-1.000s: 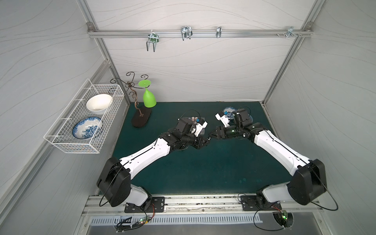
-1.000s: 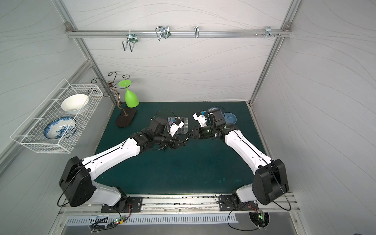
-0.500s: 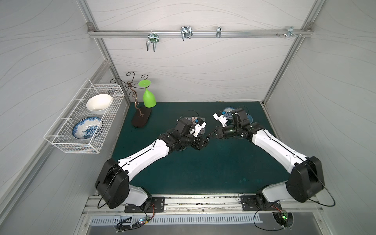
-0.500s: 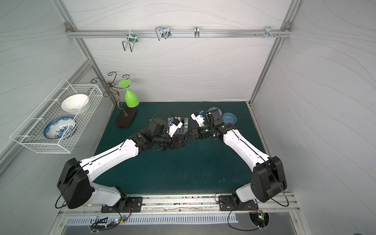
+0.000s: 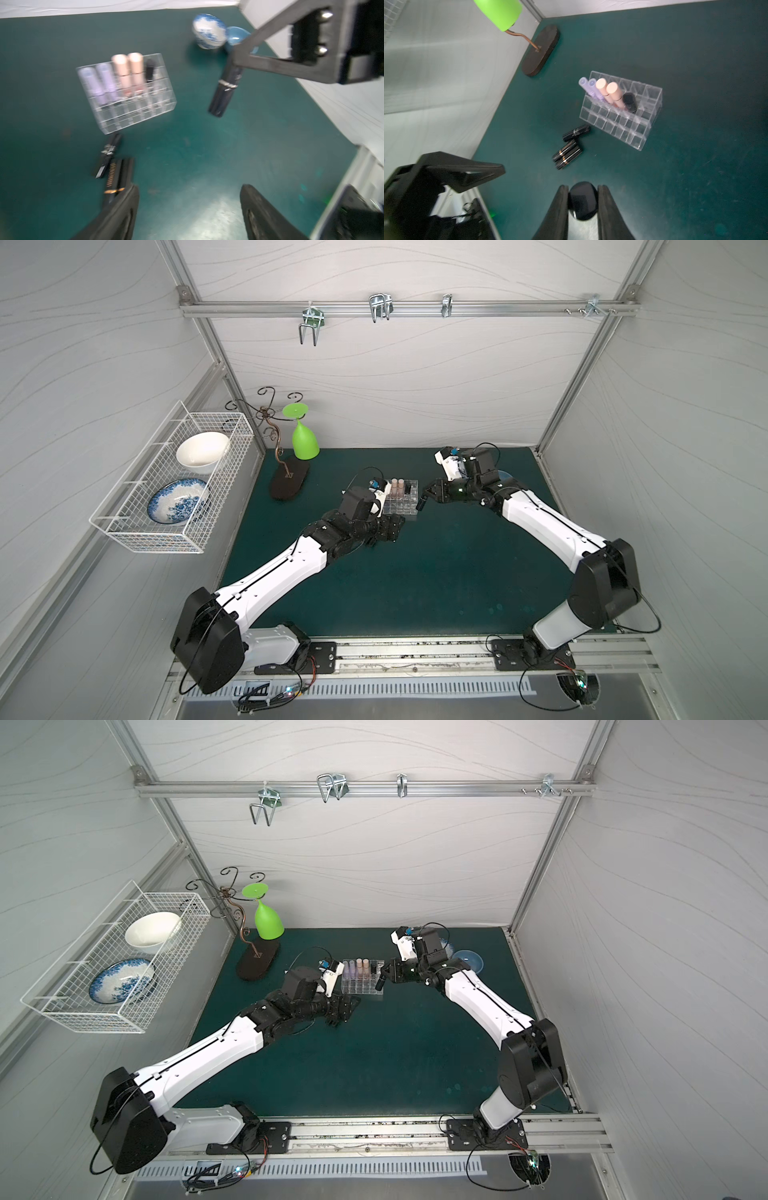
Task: Arrange the lipsticks in the organizer
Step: Place the lipstick in the storage box.
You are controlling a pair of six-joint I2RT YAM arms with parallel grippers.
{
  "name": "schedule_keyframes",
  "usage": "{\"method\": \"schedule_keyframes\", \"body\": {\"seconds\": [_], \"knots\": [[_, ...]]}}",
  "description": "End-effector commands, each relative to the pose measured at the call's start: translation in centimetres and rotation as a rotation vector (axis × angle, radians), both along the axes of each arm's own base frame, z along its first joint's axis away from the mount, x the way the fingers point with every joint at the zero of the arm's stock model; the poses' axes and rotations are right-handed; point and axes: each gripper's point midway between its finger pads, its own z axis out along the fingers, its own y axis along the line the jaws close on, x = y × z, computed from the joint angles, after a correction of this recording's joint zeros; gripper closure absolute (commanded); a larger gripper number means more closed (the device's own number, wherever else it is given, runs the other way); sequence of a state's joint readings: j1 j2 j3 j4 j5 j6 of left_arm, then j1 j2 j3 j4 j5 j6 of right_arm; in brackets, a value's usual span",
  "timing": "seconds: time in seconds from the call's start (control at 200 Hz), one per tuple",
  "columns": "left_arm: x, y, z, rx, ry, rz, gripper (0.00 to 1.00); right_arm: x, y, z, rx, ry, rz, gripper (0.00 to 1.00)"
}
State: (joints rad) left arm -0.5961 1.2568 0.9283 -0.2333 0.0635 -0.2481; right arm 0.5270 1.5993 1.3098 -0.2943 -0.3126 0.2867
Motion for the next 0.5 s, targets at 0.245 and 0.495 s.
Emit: {"method": "schedule_keyframes", "body": {"seconds": [0.245,0.495], "knots": [[2.1,3.9,-1.2,0.008,-0.021,0.158,0.21,7.8,2.1,-2.2,-0.164,-0.204,-0.076,0.84],[2.3,4.4,-1.7,0.012,-0.021,0.164,0.22,10.4,2.7,-4.6,-0.231,-0.213,-0.094,0.84]]}}
